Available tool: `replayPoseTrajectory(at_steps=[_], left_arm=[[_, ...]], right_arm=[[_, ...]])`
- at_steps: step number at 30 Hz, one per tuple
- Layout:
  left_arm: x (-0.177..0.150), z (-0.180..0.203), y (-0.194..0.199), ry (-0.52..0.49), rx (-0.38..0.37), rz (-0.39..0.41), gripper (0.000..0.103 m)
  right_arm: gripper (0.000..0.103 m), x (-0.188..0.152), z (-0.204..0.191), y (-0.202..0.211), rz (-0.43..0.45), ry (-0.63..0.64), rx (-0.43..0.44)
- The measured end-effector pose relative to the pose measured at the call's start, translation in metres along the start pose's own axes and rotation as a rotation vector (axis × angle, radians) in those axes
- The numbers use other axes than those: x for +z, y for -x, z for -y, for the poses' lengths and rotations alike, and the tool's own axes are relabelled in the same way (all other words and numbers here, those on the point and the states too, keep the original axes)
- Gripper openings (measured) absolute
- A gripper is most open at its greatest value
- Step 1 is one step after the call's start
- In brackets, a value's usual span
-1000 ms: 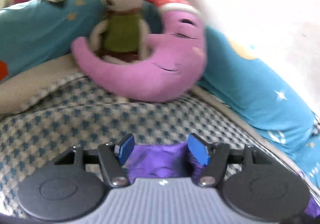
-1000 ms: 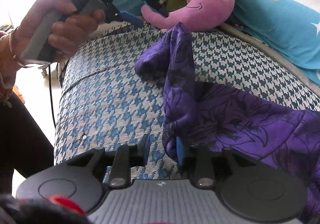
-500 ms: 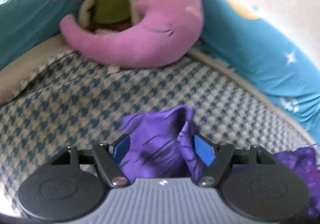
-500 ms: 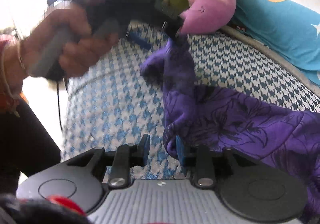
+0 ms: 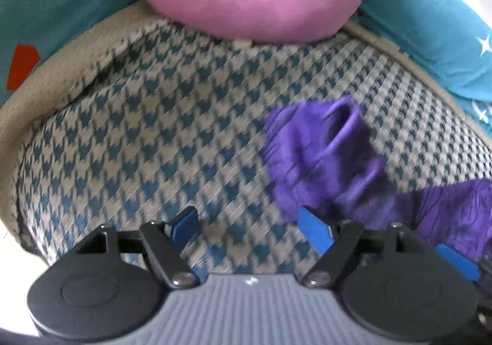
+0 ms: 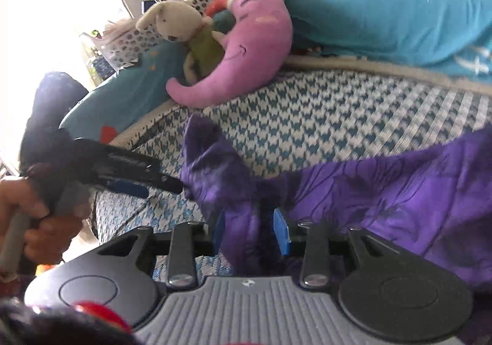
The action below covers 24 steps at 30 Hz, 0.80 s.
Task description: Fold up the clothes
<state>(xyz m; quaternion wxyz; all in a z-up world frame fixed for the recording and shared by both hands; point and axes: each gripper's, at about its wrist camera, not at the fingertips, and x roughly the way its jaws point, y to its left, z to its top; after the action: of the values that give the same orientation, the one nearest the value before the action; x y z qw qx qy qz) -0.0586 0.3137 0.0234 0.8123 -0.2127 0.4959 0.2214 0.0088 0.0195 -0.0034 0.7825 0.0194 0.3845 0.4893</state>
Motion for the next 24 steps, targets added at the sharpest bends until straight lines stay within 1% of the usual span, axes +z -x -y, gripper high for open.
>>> replayPoseTrajectory(at_steps=[5, 6, 7, 8, 9, 11, 12, 14, 15, 16, 17, 19, 20, 21, 22, 23, 24], left_arm=[[0.003, -0.008, 0.012, 0.023, -0.064, 0.023, 0.074], [0.005, -0.009, 0.013, 0.031, -0.082, 0.022, 0.074], [0.007, -0.01, 0.011, 0.044, -0.097, 0.013, 0.074], [0.008, -0.01, 0.009, 0.059, -0.107, 0.001, 0.074], [0.01, -0.009, 0.007, 0.075, -0.114, -0.005, 0.074], [0.014, -0.011, 0.011, 0.119, -0.132, 0.026, 0.074], [0.017, -0.014, 0.018, 0.142, -0.141, 0.06, 0.074], [0.022, -0.018, 0.035, 0.169, -0.128, 0.149, 0.078], [0.024, -0.021, 0.043, 0.178, -0.107, 0.192, 0.081], [0.025, -0.024, 0.05, 0.186, -0.088, 0.236, 0.083], [0.026, -0.027, 0.056, 0.19, -0.076, 0.271, 0.083], [0.029, -0.031, 0.063, 0.18, -0.07, 0.307, 0.083], [0.031, -0.032, 0.064, 0.173, -0.069, 0.311, 0.083], [0.031, -0.032, 0.062, 0.171, -0.071, 0.3, 0.083], [0.031, -0.032, 0.06, 0.172, -0.077, 0.281, 0.083], [0.031, -0.032, 0.057, 0.173, -0.084, 0.261, 0.083], [0.031, -0.033, 0.055, 0.173, -0.09, 0.242, 0.083]], right_arm=[[0.037, -0.003, -0.005, -0.02, -0.014, 0.006, -0.001], [0.034, -0.004, -0.005, -0.022, -0.013, 0.003, 0.007], [0.028, -0.004, -0.007, -0.023, -0.008, 0.005, 0.012], [0.014, -0.004, -0.01, -0.023, -0.001, 0.017, 0.013], [0.013, -0.003, -0.014, -0.022, 0.014, 0.038, 0.005], [0.012, -0.001, -0.026, -0.009, 0.071, 0.101, -0.022], [0.012, 0.0, -0.036, -0.002, 0.102, 0.159, -0.039], [0.012, -0.003, -0.064, 0.011, 0.134, 0.353, -0.072], [0.013, -0.008, -0.076, 0.015, 0.119, 0.437, -0.063], [0.013, -0.013, -0.084, 0.017, 0.091, 0.483, -0.033], [0.015, -0.019, -0.088, 0.018, 0.052, 0.503, 0.009], [0.016, -0.031, -0.093, 0.012, -0.038, 0.519, 0.065], [0.018, -0.038, -0.096, 0.008, -0.088, 0.54, 0.075], [0.022, -0.044, -0.097, 0.004, -0.128, 0.557, 0.073], [0.023, -0.049, -0.097, 0.001, -0.163, 0.57, 0.068], [0.024, -0.052, -0.097, -0.002, -0.193, 0.566, 0.07], [0.028, -0.052, -0.095, -0.001, -0.205, 0.547, 0.083]])
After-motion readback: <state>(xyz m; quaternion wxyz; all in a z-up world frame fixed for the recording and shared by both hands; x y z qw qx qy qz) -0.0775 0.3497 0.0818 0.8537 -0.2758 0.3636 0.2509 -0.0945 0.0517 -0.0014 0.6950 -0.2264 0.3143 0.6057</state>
